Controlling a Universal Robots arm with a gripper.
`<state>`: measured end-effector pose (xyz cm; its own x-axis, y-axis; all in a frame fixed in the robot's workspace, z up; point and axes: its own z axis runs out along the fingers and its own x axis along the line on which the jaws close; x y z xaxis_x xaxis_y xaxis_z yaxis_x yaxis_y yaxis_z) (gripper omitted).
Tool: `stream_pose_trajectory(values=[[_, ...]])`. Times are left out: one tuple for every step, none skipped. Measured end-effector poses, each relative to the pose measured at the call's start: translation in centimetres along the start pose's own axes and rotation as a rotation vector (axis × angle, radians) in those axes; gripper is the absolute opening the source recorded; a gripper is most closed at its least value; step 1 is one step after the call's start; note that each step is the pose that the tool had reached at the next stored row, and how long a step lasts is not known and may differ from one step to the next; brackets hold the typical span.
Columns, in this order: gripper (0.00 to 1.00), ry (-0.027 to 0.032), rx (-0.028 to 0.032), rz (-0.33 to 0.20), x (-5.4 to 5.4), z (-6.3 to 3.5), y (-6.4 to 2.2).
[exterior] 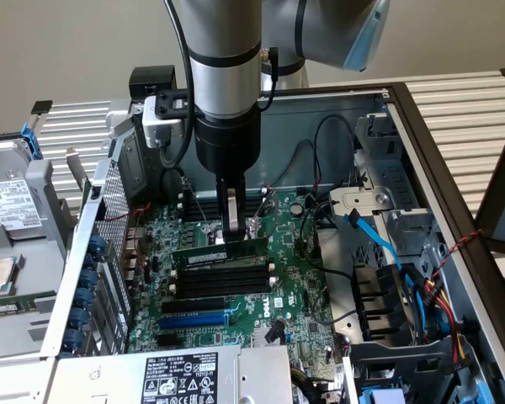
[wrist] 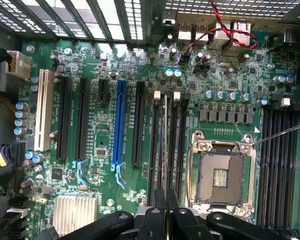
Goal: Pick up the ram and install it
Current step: 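Pick up the ram and move it above insertion slot, then insert the ram into the slot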
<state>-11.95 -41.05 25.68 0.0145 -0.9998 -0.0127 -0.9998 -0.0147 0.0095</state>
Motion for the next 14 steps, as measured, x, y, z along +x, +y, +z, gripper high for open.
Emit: stream_pose_trajectory(values=[[0.13,0.0,0.0,0.0,0.0,0.0,0.0],[0.13,0.0001,-0.0001,0.0,0.0,-0.01,0.0],[0.13,0.0002,-0.0001,0.0,0.0,-0.01,0.0],[0.13,0.0001,-0.0001,0.0,0.0,-0.01,0.0],[0.13,0.0001,-0.0001,0.0,0.0,-0.01,0.0],[0.13,0.0002,-0.0001,0.0,0.0,-0.01,0.0],[0.13,0.0001,-0.0001,0.0,0.0,-0.01,0.0],[0.13,0.0002,-0.0001,0.0,0.0,-0.01,0.0],[0.13,0.0001,-0.0001,0.0,0.0,-0.01,0.0],[0.13,0.0002,-0.0001,0.0,0.0,-0.01,0.0],[0.13,0.0008,-0.0002,0.0,0.01,0.0,0.0],[0.13,0.0009,-0.0003,0.0,0.03,0.04,0.0],[0.13,0.001,-0.0002,0.001,0.03,0.11,0.0],[0.13,0.0014,-0.0004,0.002,0.1,0.16,0.0]])
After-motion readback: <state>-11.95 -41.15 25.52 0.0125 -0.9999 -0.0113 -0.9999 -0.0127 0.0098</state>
